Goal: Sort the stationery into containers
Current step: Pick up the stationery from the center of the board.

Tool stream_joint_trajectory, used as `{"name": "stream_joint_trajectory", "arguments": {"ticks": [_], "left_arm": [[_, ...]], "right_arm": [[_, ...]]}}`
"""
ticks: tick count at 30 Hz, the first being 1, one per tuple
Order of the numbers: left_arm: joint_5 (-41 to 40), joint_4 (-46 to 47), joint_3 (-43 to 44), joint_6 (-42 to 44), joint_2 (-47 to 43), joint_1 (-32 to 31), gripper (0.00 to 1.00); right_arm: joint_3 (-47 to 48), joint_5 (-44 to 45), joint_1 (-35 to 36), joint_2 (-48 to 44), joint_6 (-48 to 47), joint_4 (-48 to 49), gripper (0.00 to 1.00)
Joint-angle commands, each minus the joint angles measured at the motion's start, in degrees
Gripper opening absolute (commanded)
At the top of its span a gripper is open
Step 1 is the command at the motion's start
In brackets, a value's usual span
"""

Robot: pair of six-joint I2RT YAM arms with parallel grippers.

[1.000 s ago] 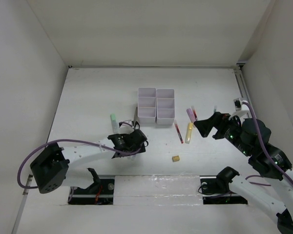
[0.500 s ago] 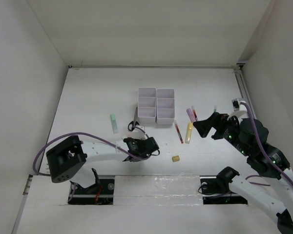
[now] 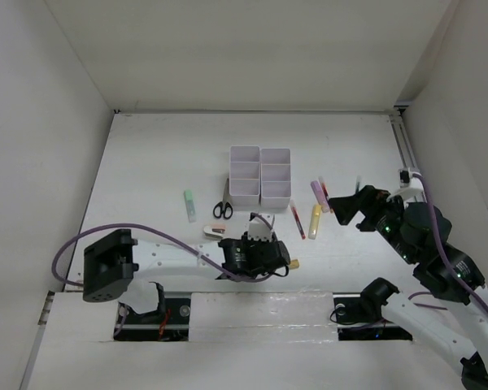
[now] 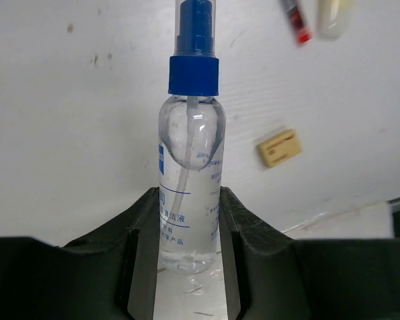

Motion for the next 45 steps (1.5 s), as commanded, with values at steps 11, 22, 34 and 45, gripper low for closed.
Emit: {"name": "stream_joint_trajectory", "arguments": {"ticks": [11,22,34,45], "left_arm": [[-1.1,43.8,-12.4,35.4,-28.1,-0.2,0.0],[11.8,49.8,-15.8,43.2,-35.0,-0.2,0.0],[13.8,50.4,-14.2,43.2,-32.8,-0.2,0.0],[8.9,50.4,-12.9,41.6,-32.8,-0.2,0.0]], "right_arm": [[-1.5,-19.2,-0.2,-0.8,1.8,15.0,1.0],[-6.7,-31.5,-0.2,6.5,4.4,30.5,1.0],[-9.3,-34.6,4.3,11.4,7.2,39.4,0.63],[-11.9,-35.2,4.3,11.4,8.9,40.5,0.44]]}}
